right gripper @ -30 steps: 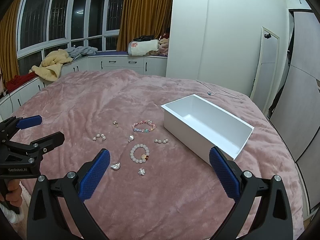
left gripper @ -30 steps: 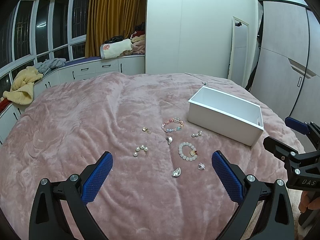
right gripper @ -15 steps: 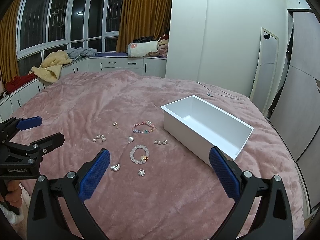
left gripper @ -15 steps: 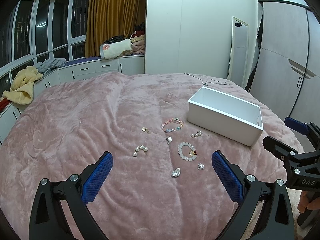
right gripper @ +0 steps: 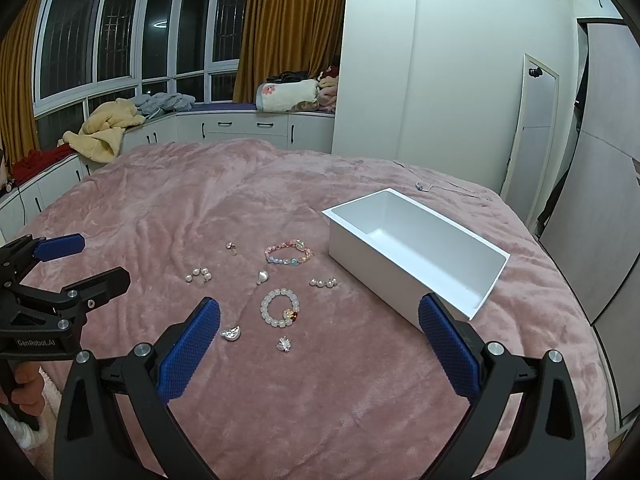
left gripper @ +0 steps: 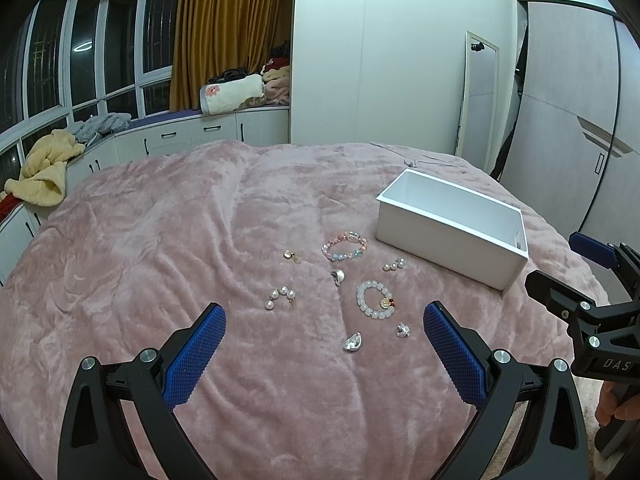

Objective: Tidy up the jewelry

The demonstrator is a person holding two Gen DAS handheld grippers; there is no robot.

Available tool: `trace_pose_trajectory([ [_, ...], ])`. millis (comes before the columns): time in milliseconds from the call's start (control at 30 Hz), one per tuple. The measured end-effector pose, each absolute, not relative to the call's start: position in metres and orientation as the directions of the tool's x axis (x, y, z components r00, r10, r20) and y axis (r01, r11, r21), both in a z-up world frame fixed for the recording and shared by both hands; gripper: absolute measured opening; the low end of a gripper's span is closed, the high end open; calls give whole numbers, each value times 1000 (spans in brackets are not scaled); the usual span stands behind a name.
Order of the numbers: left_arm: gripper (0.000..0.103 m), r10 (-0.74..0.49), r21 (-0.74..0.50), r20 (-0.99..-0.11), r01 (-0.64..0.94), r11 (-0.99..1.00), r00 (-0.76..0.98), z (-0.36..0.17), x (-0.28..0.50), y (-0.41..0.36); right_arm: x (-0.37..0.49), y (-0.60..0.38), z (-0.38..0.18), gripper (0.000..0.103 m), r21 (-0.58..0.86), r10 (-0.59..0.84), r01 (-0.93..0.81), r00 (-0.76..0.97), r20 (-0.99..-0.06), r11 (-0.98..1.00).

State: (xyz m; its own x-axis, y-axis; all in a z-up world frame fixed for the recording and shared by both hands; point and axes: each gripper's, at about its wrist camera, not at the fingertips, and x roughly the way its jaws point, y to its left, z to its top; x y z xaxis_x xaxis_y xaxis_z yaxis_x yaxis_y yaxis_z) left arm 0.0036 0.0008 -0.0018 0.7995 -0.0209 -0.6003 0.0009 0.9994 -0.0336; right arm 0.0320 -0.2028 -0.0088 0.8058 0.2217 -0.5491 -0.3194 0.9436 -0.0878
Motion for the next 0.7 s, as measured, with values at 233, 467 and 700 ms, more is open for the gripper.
trace_pose_trajectory([
  [233,100,-24,-42,-610,-2,999,792,-11,9,5,35,-202,-13,98,-87,219,-318,802,-555,944],
  [467,100,-37,-56,-639,1,998,768,-22,22,7,50,-201,-23,98,-89,215,-323,786,-579,942],
  [700,100,-45,-74,-668,-6,997,743,-36,48,16,74,-196,-39,96,-87,222,-346,753,-619,934],
])
